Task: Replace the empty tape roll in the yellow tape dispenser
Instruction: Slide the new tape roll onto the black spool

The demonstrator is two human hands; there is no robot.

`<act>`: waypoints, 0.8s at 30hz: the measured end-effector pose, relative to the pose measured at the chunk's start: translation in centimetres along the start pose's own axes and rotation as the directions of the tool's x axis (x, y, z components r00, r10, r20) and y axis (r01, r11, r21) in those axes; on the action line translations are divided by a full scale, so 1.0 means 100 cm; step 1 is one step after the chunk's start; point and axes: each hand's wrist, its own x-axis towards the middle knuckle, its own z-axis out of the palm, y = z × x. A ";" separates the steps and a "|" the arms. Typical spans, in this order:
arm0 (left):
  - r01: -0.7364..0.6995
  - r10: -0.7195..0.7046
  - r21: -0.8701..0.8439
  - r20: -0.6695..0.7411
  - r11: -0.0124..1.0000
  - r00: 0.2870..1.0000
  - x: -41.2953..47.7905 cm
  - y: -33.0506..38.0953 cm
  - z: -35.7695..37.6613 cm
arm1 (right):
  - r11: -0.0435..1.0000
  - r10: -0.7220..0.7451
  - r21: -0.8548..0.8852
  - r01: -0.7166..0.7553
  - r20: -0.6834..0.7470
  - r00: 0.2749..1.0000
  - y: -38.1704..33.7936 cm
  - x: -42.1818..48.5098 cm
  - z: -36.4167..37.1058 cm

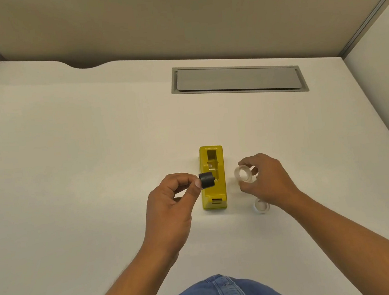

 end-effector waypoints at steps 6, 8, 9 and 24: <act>-0.007 0.007 -0.019 0.006 1.000 1.000 -0.006 0.003 -0.001 | 0.939 -0.037 0.340 0.046 -0.031 0.999 -0.037 -0.041 -0.026; -0.006 0.006 -0.017 0.010 1.000 1.000 -0.009 0.004 -0.001 | 0.891 -0.067 0.449 0.066 -0.013 0.998 -0.051 -0.055 -0.034; -0.004 0.005 -0.019 0.013 1.000 1.000 -0.010 0.005 -0.002 | 0.857 -0.080 0.510 0.073 -0.008 0.997 -0.058 -0.061 -0.037; -0.068 0.067 0.008 0.083 0.998 0.994 -0.031 0.007 -0.004 | 0.692 -0.198 0.714 0.105 0.048 0.979 -0.085 -0.090 -0.040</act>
